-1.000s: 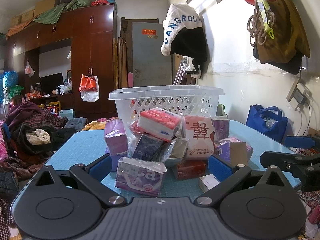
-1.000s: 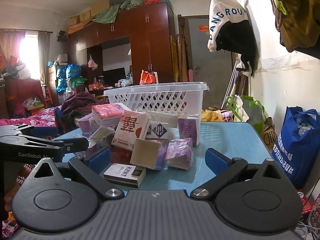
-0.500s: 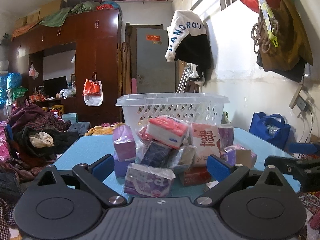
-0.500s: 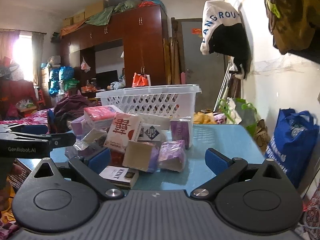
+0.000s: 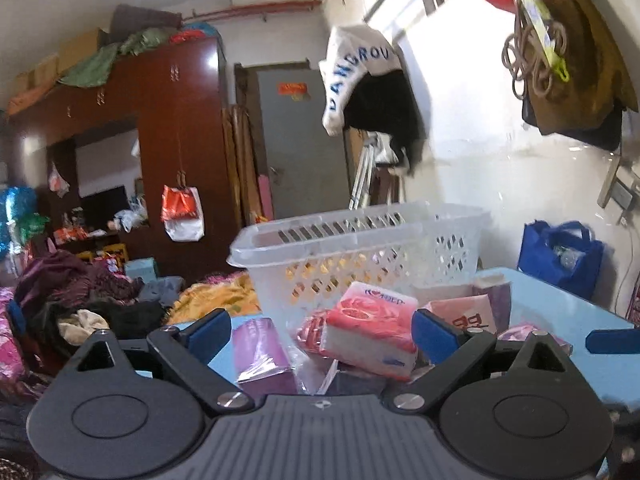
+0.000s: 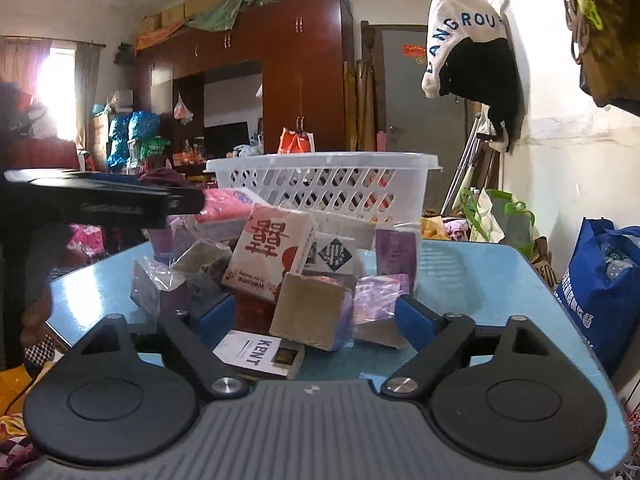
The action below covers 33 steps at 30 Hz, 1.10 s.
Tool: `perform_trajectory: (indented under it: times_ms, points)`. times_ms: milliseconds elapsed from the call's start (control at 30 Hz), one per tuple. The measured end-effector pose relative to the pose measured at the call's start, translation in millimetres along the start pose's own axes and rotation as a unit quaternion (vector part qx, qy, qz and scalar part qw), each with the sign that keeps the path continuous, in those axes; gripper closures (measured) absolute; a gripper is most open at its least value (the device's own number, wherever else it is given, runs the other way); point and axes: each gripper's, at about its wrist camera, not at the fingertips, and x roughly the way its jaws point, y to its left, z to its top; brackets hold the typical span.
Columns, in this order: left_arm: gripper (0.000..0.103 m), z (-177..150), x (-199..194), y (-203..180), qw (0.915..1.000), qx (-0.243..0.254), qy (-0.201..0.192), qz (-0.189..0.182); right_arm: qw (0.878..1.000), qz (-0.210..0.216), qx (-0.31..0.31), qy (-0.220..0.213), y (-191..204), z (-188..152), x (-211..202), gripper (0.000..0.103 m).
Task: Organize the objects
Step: 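Grasp the pink tissue pack with the left tool while the right tool grasps the beige soap box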
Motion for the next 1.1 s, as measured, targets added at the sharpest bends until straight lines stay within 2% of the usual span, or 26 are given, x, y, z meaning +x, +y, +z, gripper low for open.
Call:
perform_trajectory:
  times_ms: [67, 167, 233, 333, 400, 467, 600, 833, 933, 967, 1033, 1100]
  points:
    - [0.004, -1.3, 2.7, -2.0, 0.9999, 0.003, 0.003, -0.010, 1.000, -0.004, -0.008, 0.005, 2.6, -1.6, 2.3, 0.018]
    - [0.004, -3.3, 6.2, -8.8, 0.9997, 0.024, 0.005, -0.001, 1.000, -0.015, -0.014, 0.008, 4.1, 0.6, 7.4, 0.023]
    - [0.004, -3.8, 10.1, -10.2, 0.9996, 0.026, 0.006, 0.000, 1.000, -0.017, -0.011, 0.010, 4.1, 2.1, 11.1, 0.039]
    - [0.008, -3.0, 12.9, -9.6, 0.9997, 0.021, 0.006, -0.007, 1.000, -0.014, -0.013, 0.023, 5.4, 0.1, 18.0, 0.054]
    - [0.016, -3.8, 13.8, -9.1, 0.9996, 0.022, 0.007, -0.013, 1.000, -0.016, -0.015, 0.022, 5.2, -1.7, 16.3, 0.055]
    - [0.019, -4.7, 15.5, -8.2, 0.9995, 0.019, 0.011, -0.021, 0.999, -0.017, -0.018, 0.022, 5.2, -1.8, 13.6, 0.056]
    - [0.020, -4.3, 16.9, -9.6, 0.9993, 0.028, 0.009, -0.022, 1.000, -0.015, -0.014, 0.019, 4.4, -0.4, 10.0, 0.056]
    - [0.020, -8.0, 23.1, -20.9, 0.9963, 0.078, 0.018, -0.032, 1.000, -0.007, -0.004, 0.020, 0.4, 1.0, 9.1, 0.056]
    - [0.020, -10.2, 26.4, -21.4, 0.9962, 0.078, 0.020, -0.031, 1.000, -0.006, -0.003, 0.020, -0.2, 1.1, 8.4, 0.056]
    - [0.023, -10.6, 26.5, -20.2, 0.9966, 0.072, 0.019, -0.033, 1.000, -0.007, -0.003, 0.019, 0.3, 1.1, 8.7, 0.056]
    - [0.042, -10.7, 24.1, -17.1, 0.9974, 0.058, 0.012, -0.040, 1.000, -0.008, -0.003, 0.018, -1.0, 2.1, 8.3, 0.056]
    - [0.046, -10.3, 21.1, -14.3, 0.9982, 0.046, 0.001, -0.039, 1.000, -0.009, -0.003, 0.014, -1.8, 2.6, 7.6, 0.056]
